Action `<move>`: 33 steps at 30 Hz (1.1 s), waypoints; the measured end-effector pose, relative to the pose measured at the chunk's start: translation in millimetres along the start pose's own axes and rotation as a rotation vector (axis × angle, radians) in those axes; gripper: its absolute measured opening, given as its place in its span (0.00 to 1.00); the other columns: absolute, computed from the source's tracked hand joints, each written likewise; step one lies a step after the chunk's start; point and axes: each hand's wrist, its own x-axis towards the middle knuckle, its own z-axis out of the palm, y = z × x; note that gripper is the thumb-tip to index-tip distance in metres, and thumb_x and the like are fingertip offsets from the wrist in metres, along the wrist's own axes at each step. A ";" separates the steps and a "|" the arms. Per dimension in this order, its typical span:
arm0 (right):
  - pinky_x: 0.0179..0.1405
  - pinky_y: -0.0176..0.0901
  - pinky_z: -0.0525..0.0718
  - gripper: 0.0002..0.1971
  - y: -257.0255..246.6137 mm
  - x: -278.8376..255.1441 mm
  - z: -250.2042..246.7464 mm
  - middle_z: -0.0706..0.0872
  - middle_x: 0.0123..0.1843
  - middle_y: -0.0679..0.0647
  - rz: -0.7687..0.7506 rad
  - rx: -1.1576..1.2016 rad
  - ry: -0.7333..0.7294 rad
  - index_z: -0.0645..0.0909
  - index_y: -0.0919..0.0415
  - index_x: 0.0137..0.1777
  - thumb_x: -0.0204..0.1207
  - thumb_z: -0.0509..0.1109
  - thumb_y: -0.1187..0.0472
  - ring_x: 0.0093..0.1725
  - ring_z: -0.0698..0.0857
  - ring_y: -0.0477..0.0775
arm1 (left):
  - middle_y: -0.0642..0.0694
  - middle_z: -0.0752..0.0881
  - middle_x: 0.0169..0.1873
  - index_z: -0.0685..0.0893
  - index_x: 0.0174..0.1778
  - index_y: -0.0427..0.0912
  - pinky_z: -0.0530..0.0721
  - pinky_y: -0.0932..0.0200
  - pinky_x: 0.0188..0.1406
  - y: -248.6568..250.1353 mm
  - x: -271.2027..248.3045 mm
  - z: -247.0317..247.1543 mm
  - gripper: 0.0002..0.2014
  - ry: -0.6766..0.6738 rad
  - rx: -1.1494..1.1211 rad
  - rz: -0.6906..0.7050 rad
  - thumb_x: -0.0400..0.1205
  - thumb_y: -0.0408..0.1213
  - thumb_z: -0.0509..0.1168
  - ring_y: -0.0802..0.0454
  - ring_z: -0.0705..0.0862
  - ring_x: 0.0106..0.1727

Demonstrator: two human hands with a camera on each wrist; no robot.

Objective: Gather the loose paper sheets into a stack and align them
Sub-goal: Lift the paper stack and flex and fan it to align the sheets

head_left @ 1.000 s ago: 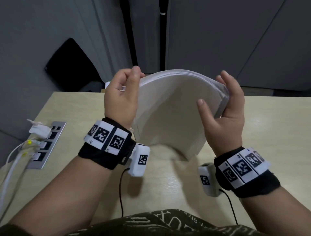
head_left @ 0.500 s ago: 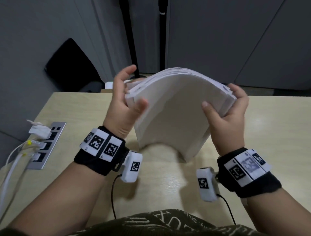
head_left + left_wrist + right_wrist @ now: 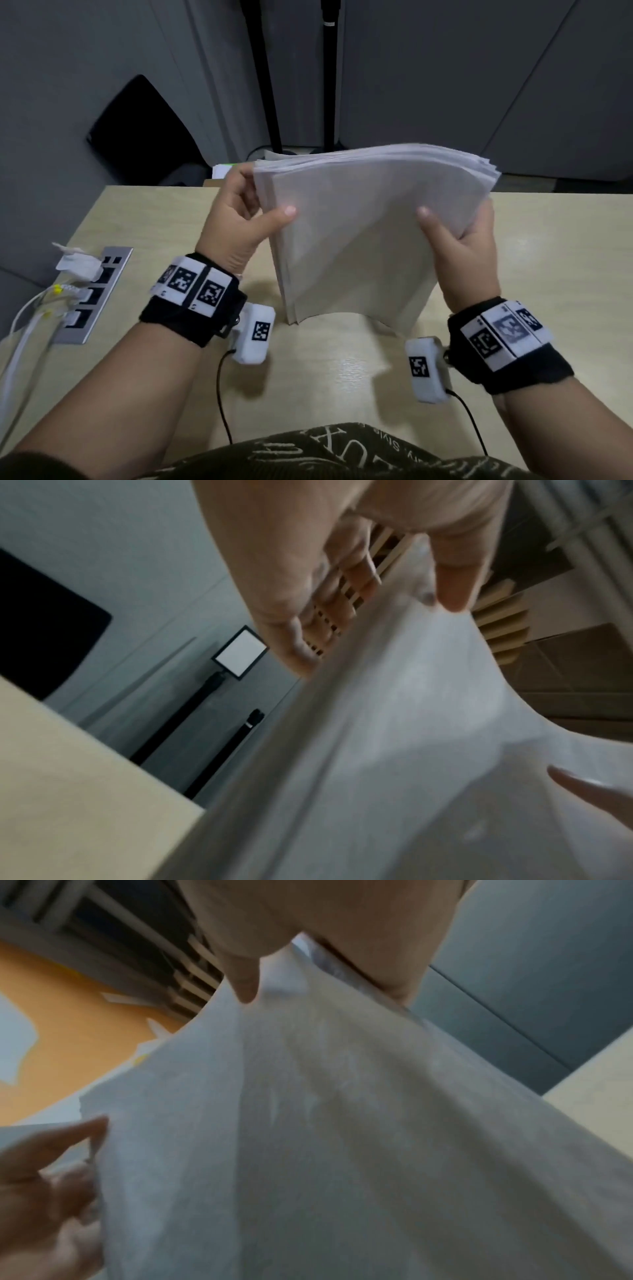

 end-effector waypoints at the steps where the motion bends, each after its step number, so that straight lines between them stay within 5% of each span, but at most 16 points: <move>1: 0.49 0.39 0.83 0.20 4.5 -0.7 2.2 0.83 0.52 0.38 0.041 -0.054 -0.035 0.73 0.43 0.60 0.73 0.75 0.58 0.50 0.84 0.37 | 0.50 0.87 0.51 0.81 0.55 0.54 0.84 0.47 0.60 -4.8 -0.4 1.5 0.26 -0.051 0.042 -0.067 0.61 0.39 0.78 0.50 0.85 0.55; 4: 0.43 0.29 0.77 0.15 11.3 -6.9 18.8 0.81 0.46 0.31 0.020 -0.313 -0.173 0.77 0.50 0.62 0.77 0.68 0.63 0.45 0.82 0.31 | 0.50 0.90 0.49 0.86 0.54 0.47 0.86 0.51 0.54 -15.4 -7.3 16.6 0.19 -0.099 0.268 -0.211 0.68 0.40 0.78 0.59 0.89 0.50; 7: 0.43 0.25 0.78 0.09 0.0 -9.3 21.5 0.83 0.45 0.35 -0.071 -0.169 -0.066 0.81 0.49 0.55 0.79 0.66 0.63 0.41 0.81 0.27 | 0.57 0.92 0.36 0.89 0.40 0.49 0.86 0.55 0.46 -8.4 -8.8 21.8 0.01 0.087 0.194 -0.159 0.75 0.39 0.73 0.60 0.90 0.41; 10: 0.50 0.42 0.85 0.10 -7.9 -4.5 7.6 0.84 0.50 0.46 -0.094 0.020 0.009 0.77 0.45 0.55 0.75 0.70 0.56 0.49 0.84 0.42 | 0.55 0.92 0.39 0.88 0.44 0.50 0.88 0.50 0.50 1.6 -3.5 7.0 0.11 0.094 0.050 -0.059 0.67 0.41 0.76 0.51 0.90 0.47; 13: 0.50 0.44 0.84 0.24 4.0 -4.7 3.7 0.83 0.54 0.46 0.066 -0.028 -0.033 0.71 0.51 0.61 0.68 0.75 0.51 0.52 0.85 0.45 | 0.52 0.92 0.44 0.88 0.49 0.50 0.86 0.48 0.56 -6.1 -4.7 2.6 0.19 0.021 0.007 -0.131 0.61 0.40 0.78 0.48 0.89 0.52; 16: 0.49 0.41 0.82 0.19 10.9 -9.4 16.1 0.85 0.52 0.43 0.076 -0.261 -0.167 0.74 0.52 0.62 0.72 0.73 0.58 0.53 0.85 0.48 | 0.49 0.91 0.44 0.87 0.47 0.47 0.85 0.53 0.53 -14.5 -9.8 18.7 0.13 -0.027 0.240 -0.222 0.68 0.38 0.78 0.51 0.88 0.48; 18: 0.46 0.38 0.78 0.12 6.9 -13.4 23.6 0.84 0.48 0.38 0.004 -0.325 -0.170 0.78 0.50 0.60 0.79 0.68 0.62 0.49 0.84 0.44 | 0.44 0.89 0.42 0.87 0.46 0.43 0.85 0.52 0.49 -16.2 -10.9 25.8 0.06 0.057 0.342 -0.216 0.76 0.39 0.73 0.49 0.87 0.45; 22: 0.44 0.31 0.80 0.08 -7.3 -12.1 17.7 0.84 0.46 0.36 -0.143 -0.095 -0.013 0.78 0.46 0.54 0.78 0.69 0.60 0.45 0.83 0.31 | 0.52 0.90 0.38 0.88 0.40 0.50 0.88 0.53 0.46 -3.8 -6.0 13.3 0.05 0.212 0.118 -0.087 0.70 0.43 0.74 0.50 0.90 0.44; 25: 0.49 0.36 0.84 0.19 0.9 -9.9 11.2 0.86 0.50 0.36 -0.016 -0.015 -0.055 0.75 0.48 0.61 0.73 0.75 0.60 0.51 0.85 0.38 | 0.53 0.92 0.41 0.88 0.44 0.50 0.88 0.54 0.50 -8.2 -8.9 4.8 0.15 0.097 0.060 -0.112 0.63 0.42 0.77 0.52 0.89 0.47; 27: 0.51 0.41 0.85 0.18 10.4 -8.7 12.8 0.87 0.50 0.38 0.097 -0.140 -0.127 0.78 0.50 0.61 0.73 0.75 0.61 0.50 0.86 0.37 | 0.55 0.92 0.39 0.88 0.43 0.51 0.86 0.55 0.50 -16.4 -13.9 9.9 0.12 0.047 0.151 -0.209 0.66 0.38 0.79 0.54 0.89 0.48; 30: 0.42 0.36 0.80 0.05 13.8 -10.7 18.4 0.87 0.38 0.34 0.093 -0.257 -0.166 0.82 0.48 0.45 0.79 0.69 0.60 0.38 0.82 0.28 | 0.56 0.89 0.37 0.86 0.38 0.51 0.84 0.57 0.47 -19.5 -17.9 19.7 0.03 0.136 0.273 -0.254 0.76 0.38 0.73 0.51 0.89 0.46; 33: 0.41 0.41 0.82 0.03 3.8 -10.4 16.6 0.87 0.37 0.40 0.014 -0.067 -0.055 0.82 0.49 0.40 0.75 0.70 0.55 0.39 0.83 0.39 | 0.56 0.89 0.32 0.87 0.36 0.49 0.87 0.57 0.41 -11.7 -13.1 15.8 0.02 0.238 0.165 -0.172 0.72 0.39 0.74 0.54 0.89 0.39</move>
